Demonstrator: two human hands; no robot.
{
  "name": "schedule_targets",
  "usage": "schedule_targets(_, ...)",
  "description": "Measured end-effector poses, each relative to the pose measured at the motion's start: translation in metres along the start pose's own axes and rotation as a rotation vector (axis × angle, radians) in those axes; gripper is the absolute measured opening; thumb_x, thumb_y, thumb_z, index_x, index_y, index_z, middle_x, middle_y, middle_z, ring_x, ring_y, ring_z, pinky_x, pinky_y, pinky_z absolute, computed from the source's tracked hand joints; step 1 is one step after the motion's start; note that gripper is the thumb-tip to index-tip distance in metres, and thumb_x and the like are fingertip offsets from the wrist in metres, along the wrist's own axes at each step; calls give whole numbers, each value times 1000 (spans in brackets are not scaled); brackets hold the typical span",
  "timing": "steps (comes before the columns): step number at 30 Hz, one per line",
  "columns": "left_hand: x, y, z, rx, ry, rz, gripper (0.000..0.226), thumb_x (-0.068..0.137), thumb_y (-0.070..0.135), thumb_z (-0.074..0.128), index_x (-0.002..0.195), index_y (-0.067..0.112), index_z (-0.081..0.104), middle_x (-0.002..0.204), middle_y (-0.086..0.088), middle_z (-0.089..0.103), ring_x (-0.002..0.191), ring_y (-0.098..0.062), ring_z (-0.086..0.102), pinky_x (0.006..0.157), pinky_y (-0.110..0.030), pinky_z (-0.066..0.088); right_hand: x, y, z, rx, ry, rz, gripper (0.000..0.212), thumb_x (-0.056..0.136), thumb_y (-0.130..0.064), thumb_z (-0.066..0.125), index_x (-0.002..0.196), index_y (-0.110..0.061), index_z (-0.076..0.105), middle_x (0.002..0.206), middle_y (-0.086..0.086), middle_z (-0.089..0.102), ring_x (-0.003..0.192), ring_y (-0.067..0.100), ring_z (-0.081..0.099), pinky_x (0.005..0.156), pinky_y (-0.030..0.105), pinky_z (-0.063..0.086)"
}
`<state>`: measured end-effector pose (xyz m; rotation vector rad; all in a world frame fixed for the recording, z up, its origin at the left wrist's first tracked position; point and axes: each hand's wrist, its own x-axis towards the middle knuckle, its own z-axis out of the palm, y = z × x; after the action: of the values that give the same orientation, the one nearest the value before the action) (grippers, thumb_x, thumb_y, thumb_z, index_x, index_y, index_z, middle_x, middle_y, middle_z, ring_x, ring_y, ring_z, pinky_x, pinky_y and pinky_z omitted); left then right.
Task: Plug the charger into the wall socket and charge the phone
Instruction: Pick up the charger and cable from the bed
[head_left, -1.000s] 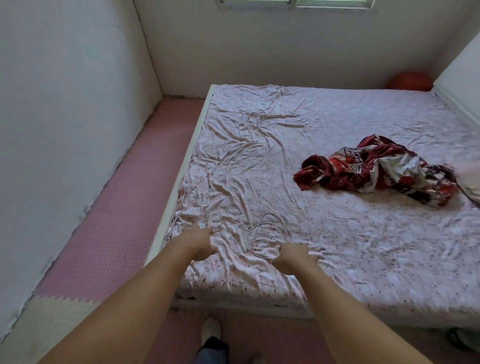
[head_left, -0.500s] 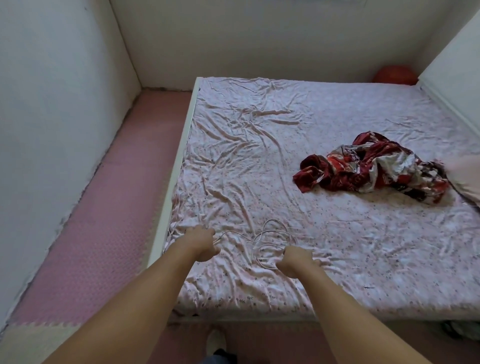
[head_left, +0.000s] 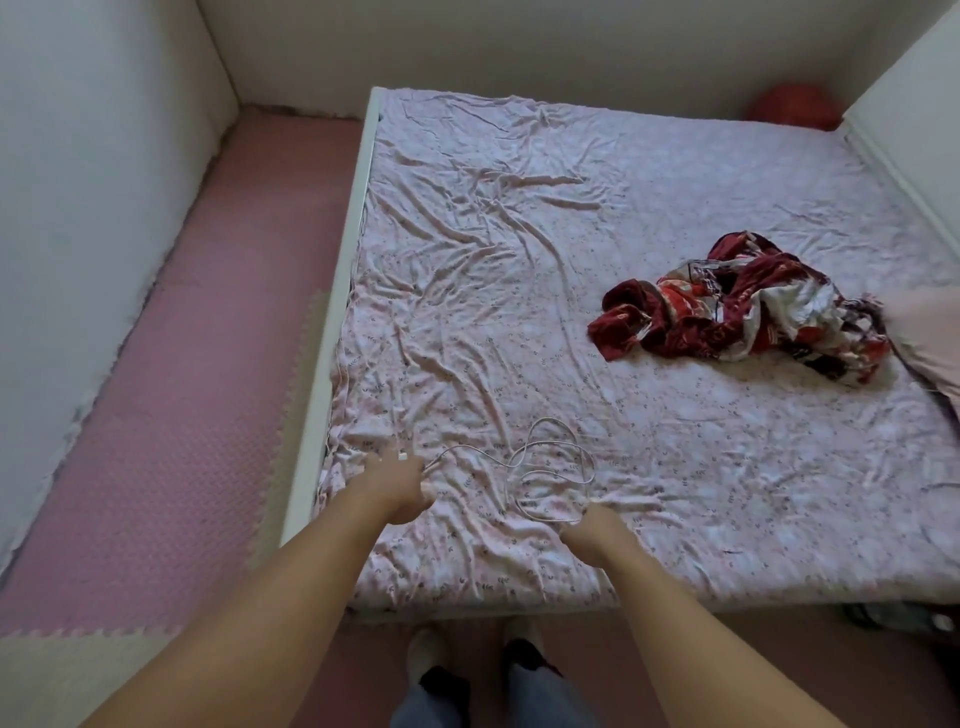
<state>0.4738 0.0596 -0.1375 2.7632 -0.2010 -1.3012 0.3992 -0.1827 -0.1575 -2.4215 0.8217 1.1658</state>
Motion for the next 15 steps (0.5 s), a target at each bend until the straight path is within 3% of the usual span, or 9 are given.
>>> schedule_targets(4,18,-2,13,-41,-37,-15,63,94,46,45,146,16,29,147,-20,32,129,-37,41,103,-43,42,12,7,6,174,-55,47,77,94,-22,48,152,-5,0,131,17,58,118,33,55,98,41,47)
schedule_targets(7,34,-3,25,-99,-51,-46,63,93,45,46,148,19,28,147,-17,34,124,-34,44,100,-39,42,31,11,12,287,-129,99,81,93,-19,48,152,-2,-5,102,17,54,74,23,51,62,31,42)
schedule_targets(9,50,-4,36,-155,-55,-70,62,93,43,47,148,20,27,150,-15,28,129,-36,39,104,-41,37,47,9,16,344,-158,132,75,91,-14,46,151,0,3,95,16,57,67,20,53,54,32,42)
schedule_targets(12,90,-6,63,-307,-52,-111,60,93,37,49,147,23,27,155,-13,23,138,-36,30,111,-46,31,88,8,33,467,-167,202,73,91,-15,50,150,-2,11,94,16,60,93,32,61,81,48,56)
schedule_targets(15,144,-9,100,-473,-25,-199,59,92,34,50,147,30,27,152,-14,23,138,-36,27,110,-47,32,144,7,59,703,-171,307,77,90,-22,56,152,-14,11,125,20,56,109,38,57,96,52,50)
